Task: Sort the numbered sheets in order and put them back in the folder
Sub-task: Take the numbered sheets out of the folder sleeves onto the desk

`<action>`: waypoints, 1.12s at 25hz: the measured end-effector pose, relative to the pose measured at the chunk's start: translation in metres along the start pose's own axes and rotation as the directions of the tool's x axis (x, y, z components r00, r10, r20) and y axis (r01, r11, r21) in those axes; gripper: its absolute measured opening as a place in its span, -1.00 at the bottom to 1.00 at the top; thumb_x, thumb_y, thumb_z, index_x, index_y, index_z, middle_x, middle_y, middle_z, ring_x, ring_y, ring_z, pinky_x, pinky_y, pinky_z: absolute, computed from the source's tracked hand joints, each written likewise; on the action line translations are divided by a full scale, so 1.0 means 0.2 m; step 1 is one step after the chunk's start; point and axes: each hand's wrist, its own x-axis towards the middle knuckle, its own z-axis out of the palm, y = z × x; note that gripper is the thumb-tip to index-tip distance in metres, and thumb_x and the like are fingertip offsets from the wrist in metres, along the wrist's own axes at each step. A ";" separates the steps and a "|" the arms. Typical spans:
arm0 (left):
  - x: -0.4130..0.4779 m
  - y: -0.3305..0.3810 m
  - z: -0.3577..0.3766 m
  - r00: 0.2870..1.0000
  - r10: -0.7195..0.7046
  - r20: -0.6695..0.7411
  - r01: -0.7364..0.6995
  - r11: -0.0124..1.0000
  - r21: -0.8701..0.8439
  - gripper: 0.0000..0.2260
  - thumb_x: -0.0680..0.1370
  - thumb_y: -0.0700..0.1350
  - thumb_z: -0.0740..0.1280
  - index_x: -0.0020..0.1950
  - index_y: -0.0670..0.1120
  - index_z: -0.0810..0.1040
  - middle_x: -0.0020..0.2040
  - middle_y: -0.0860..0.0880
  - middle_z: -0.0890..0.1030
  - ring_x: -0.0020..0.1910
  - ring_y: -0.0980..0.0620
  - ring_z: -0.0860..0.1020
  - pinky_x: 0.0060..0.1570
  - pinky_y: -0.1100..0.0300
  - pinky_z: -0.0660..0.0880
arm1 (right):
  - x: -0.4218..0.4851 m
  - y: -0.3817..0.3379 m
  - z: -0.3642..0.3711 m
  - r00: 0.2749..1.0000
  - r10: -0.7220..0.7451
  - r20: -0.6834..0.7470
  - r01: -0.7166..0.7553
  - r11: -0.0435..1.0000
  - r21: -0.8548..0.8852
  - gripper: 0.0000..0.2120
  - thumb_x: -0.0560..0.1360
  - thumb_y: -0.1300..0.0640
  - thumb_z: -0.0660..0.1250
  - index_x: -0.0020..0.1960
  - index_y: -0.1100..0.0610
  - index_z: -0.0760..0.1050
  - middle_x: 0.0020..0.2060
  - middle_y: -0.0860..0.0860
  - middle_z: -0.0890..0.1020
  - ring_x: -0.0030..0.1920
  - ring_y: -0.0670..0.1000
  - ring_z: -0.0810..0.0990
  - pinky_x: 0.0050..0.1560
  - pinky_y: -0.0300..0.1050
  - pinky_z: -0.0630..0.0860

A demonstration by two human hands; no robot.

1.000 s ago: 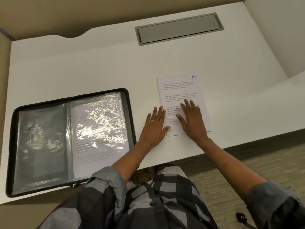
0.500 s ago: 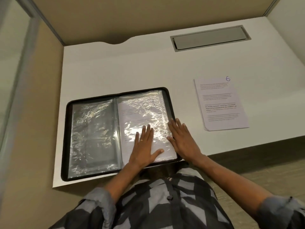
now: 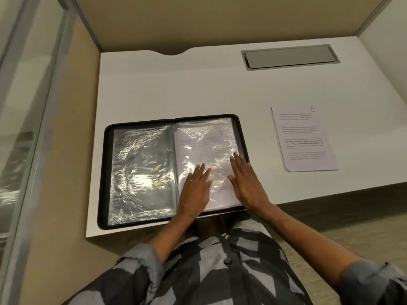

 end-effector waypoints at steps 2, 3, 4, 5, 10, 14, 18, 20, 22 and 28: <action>-0.04 0.00 -0.09 0.996 -0.050 -0.071 0.038 0.986 -0.163 -0.56 0.74 0.06 0.11 0.64 0.06 0.22 0.65 0.11 0.14 0.63 0.19 0.02 0.62 0.03 0.05 | 0.06 -0.11 0.01 1.000 -0.007 -0.004 0.007 0.998 0.062 -0.40 0.74 -0.09 0.00 0.67 0.09 -0.12 0.66 -0.02 -0.12 0.64 -0.06 -0.18 0.64 0.13 0.00; -0.07 0.02 -0.14 0.993 -0.067 -0.095 0.043 0.971 -0.235 -0.55 0.74 0.07 0.12 0.64 0.09 0.20 0.64 0.15 0.14 0.62 0.23 0.03 0.61 0.07 0.07 | 0.09 -0.18 0.02 0.999 -0.033 0.009 0.032 0.995 0.090 -0.39 0.74 -0.11 0.00 0.67 0.09 -0.11 0.66 -0.02 -0.11 0.64 -0.06 -0.17 0.63 0.14 0.02; -0.09 0.04 -0.20 0.991 -0.081 -0.108 0.046 0.953 -0.298 -0.54 0.74 0.08 0.12 0.64 0.12 0.16 0.64 0.18 0.13 0.61 0.26 0.04 0.59 0.12 0.07 | 0.12 -0.25 0.03 0.997 -0.068 0.029 0.064 0.989 0.133 -0.39 0.73 -0.13 0.00 0.68 0.08 -0.11 0.66 -0.02 -0.10 0.64 -0.07 -0.16 0.63 0.14 0.02; -0.13 0.06 -0.26 0.988 -0.100 -0.118 0.052 0.935 -0.351 -0.53 0.73 0.09 0.12 0.64 0.16 0.13 0.64 0.20 0.12 0.61 0.28 0.04 0.58 0.17 0.07 | 0.15 -0.34 0.03 0.993 -0.110 0.046 0.099 0.977 0.190 -0.38 0.73 -0.15 0.00 0.68 0.06 -0.10 0.66 -0.03 -0.09 0.64 -0.08 -0.14 0.63 0.14 0.02; -0.28 0.03 -0.51 0.930 -0.291 -0.225 0.126 0.828 -0.547 -0.46 0.67 0.27 0.06 0.64 0.24 0.07 0.63 0.18 0.19 0.55 0.29 0.21 0.39 0.41 0.19 | 0.27 -0.70 -0.04 0.943 -0.330 0.050 0.280 0.865 0.418 -0.40 0.70 -0.20 -0.01 0.67 -0.02 -0.02 0.66 -0.10 0.01 0.63 -0.12 0.01 0.63 0.06 0.01; -0.34 -0.07 -0.65 0.843 -0.449 -0.295 0.141 0.715 -0.685 -0.47 0.67 0.27 0.05 0.64 0.23 0.09 0.56 0.29 0.26 0.45 0.43 0.27 0.36 0.38 0.24 | 0.30 -0.91 0.01 0.926 -0.341 0.165 0.181 0.780 0.599 -0.49 0.70 -0.16 -0.03 0.64 -0.19 0.04 0.58 -0.15 0.27 0.54 -0.06 0.33 0.55 -0.05 0.25; -0.42 -0.21 -0.76 0.766 -0.532 -0.361 0.139 0.685 -0.716 -0.43 0.64 0.10 0.29 0.63 0.13 0.20 0.40 0.36 0.38 0.33 0.47 0.40 0.14 0.53 0.40 | 0.33 -1.00 0.14 0.950 -0.205 0.235 -0.054 0.634 0.771 -0.56 0.74 -0.10 -0.08 0.61 -0.22 0.14 0.47 -0.27 0.42 0.49 -0.18 0.36 0.55 -0.11 0.18; -0.46 -0.28 -0.79 0.746 -0.555 -0.368 0.170 0.693 -0.700 -0.46 0.66 0.09 0.26 0.63 0.10 0.22 0.38 0.39 0.37 0.30 0.52 0.39 0.17 0.56 0.35 | 0.35 -1.00 0.22 0.936 -0.243 0.254 -0.023 0.679 0.733 -0.56 0.75 -0.09 -0.06 0.62 -0.21 0.12 0.49 -0.24 0.40 0.50 -0.17 0.35 0.59 0.06 0.18; -0.50 -0.35 -0.80 0.736 -0.566 -0.371 0.203 0.708 -0.677 -0.51 0.69 0.12 0.23 0.62 0.10 0.26 0.41 0.38 0.38 0.31 0.53 0.37 0.26 0.49 0.33 | 0.37 -0.96 0.30 0.888 -0.381 0.259 0.177 0.801 0.572 -0.54 0.74 -0.12 -0.03 0.63 -0.20 0.08 0.56 -0.12 0.34 0.58 -0.04 0.25 0.59 0.19 0.16; -0.61 -0.55 -0.71 0.779 -0.506 -0.371 0.300 0.819 -0.489 -0.66 0.71 0.05 0.20 0.44 0.00 0.54 0.46 0.08 0.50 0.52 0.17 0.35 0.46 0.27 0.32 | 0.44 -0.81 0.52 0.523 -0.740 0.423 0.814 0.581 0.009 -0.49 0.75 -0.14 -0.11 0.66 -0.04 0.03 0.65 0.00 0.09 0.65 0.06 -0.06 0.60 0.26 -0.07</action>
